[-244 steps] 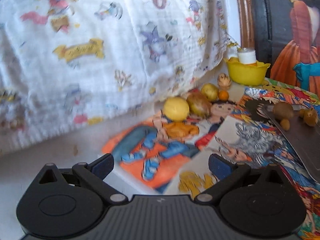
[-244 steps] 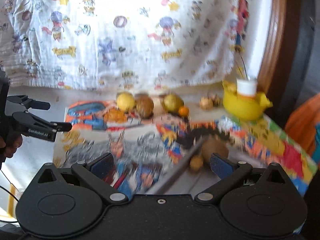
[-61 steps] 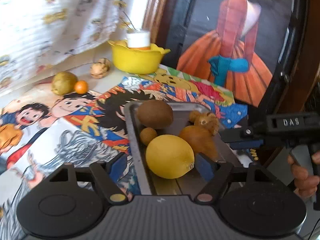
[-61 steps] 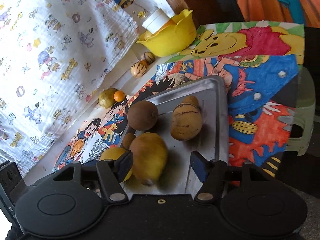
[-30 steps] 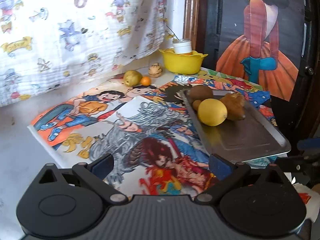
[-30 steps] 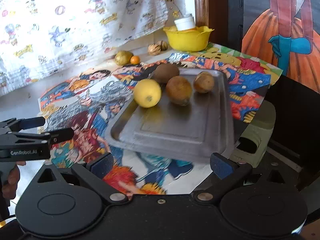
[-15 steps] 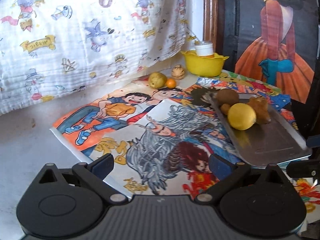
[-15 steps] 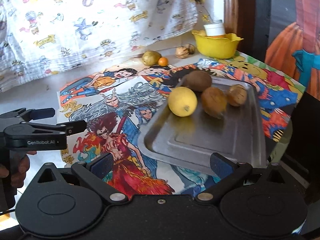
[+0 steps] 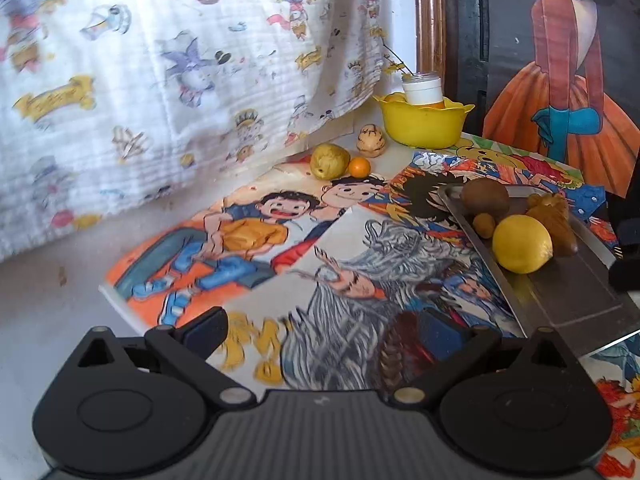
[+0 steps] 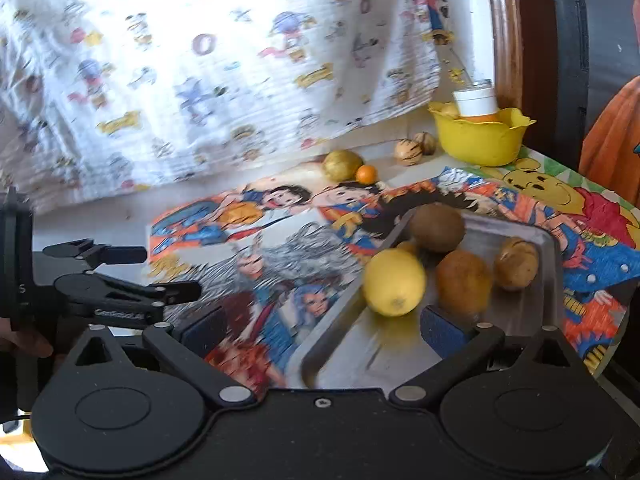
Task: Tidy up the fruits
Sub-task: 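Lift both open tools away from the tray toward the remaining fruits, then grasp the green pear with the left tool while the right tool grasps a striped pepino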
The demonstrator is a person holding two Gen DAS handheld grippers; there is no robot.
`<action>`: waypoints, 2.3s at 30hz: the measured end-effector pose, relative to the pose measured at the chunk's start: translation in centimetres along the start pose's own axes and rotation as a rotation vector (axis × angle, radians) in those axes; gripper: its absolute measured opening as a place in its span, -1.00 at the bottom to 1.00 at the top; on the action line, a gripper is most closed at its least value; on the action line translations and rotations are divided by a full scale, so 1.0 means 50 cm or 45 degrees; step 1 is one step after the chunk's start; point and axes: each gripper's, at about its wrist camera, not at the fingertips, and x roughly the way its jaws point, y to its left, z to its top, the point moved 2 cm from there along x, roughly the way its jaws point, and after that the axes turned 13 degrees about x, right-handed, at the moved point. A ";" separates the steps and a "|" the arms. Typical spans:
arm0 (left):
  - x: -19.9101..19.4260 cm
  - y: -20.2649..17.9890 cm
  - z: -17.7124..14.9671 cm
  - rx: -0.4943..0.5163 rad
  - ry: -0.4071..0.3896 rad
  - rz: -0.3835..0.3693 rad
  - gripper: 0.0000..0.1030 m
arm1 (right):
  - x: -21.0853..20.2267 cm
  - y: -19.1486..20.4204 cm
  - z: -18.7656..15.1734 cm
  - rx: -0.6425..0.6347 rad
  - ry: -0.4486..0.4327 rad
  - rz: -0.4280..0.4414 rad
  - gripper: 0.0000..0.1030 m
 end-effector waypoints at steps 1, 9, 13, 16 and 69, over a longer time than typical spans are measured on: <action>0.007 0.004 0.006 0.017 -0.005 0.000 0.99 | 0.002 -0.010 0.009 0.012 -0.004 -0.008 0.99; 0.062 0.037 0.070 0.084 -0.078 0.011 0.99 | 0.016 -0.052 0.106 0.020 -0.064 -0.036 0.99; 0.098 0.047 0.106 0.078 -0.119 0.018 0.99 | 0.038 -0.059 0.150 0.012 -0.071 -0.004 0.99; 0.137 0.051 0.134 0.083 -0.124 0.021 0.99 | 0.069 -0.072 0.183 0.016 -0.058 0.054 0.99; 0.492 0.068 0.347 -0.182 0.204 0.021 0.97 | 0.545 -0.167 0.538 0.206 0.267 -0.004 0.86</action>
